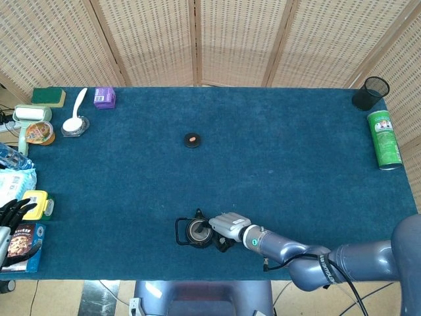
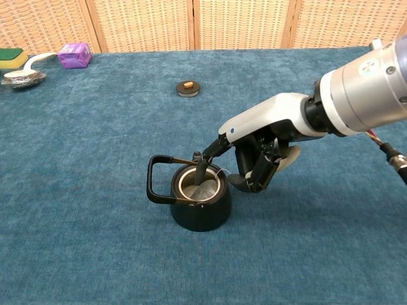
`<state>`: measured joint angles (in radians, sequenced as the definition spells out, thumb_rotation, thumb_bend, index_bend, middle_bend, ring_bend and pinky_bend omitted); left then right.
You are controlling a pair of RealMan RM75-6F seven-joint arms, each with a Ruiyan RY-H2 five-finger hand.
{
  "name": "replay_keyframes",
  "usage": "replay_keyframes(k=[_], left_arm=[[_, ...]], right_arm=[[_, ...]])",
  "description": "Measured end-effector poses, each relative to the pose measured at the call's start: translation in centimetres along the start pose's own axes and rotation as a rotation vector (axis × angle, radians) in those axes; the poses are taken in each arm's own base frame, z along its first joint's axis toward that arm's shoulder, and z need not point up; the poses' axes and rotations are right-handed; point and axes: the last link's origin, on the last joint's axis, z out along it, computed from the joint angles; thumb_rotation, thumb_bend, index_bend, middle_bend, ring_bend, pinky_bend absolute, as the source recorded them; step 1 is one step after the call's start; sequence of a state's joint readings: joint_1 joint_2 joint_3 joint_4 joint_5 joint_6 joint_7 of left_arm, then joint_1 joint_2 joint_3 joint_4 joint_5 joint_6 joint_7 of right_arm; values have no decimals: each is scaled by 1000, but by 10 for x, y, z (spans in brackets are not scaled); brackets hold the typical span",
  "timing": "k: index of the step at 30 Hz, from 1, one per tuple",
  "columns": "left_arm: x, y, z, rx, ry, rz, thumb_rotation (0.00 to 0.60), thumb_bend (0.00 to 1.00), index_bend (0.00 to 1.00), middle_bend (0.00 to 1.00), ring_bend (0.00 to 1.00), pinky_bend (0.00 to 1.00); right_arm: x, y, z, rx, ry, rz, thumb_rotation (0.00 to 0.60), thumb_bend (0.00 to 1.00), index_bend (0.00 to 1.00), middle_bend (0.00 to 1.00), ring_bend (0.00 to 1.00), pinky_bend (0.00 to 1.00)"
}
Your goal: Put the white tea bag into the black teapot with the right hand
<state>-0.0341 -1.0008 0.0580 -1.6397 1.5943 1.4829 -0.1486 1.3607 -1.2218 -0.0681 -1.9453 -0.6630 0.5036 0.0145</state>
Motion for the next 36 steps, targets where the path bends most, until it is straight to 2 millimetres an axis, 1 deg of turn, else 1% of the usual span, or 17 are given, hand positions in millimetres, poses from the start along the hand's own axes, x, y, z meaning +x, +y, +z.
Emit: replay_keyframes(k=[6,10,16,23,29,36], left_arm=[[1,-1,-1,4,1,0,600,261,130,104,0,85],[0,-2,0,3,0,0,600,261,130,104,0,85],[1,1,2,-8,3,-3,600,261,130,104,0,85],[1,4,3,-14,4,-3,600,262,130,104,0,85],[2,7,4,-20,5,0,600,261,130,104,0,85],[2,10,7,-21,0,6,600,262,130,104,0,86]], right_arm=[[-2,1,4,-6,1,-3,600,730,184,1000,1000,1000],[0,1,2,-12,9,-8,600,730,185,1000,1000,1000],[6,0,-8,-12,37,-11,600,728,189,1000,1000,1000],[13,4,-19,-16,83,-1,600,729,200,1000,1000,1000],[20,10,-25,-7,153,29,600,730,218,1000,1000,1000],[34,27,-32,-3,344,61,600,711,245,1000,1000,1000]])
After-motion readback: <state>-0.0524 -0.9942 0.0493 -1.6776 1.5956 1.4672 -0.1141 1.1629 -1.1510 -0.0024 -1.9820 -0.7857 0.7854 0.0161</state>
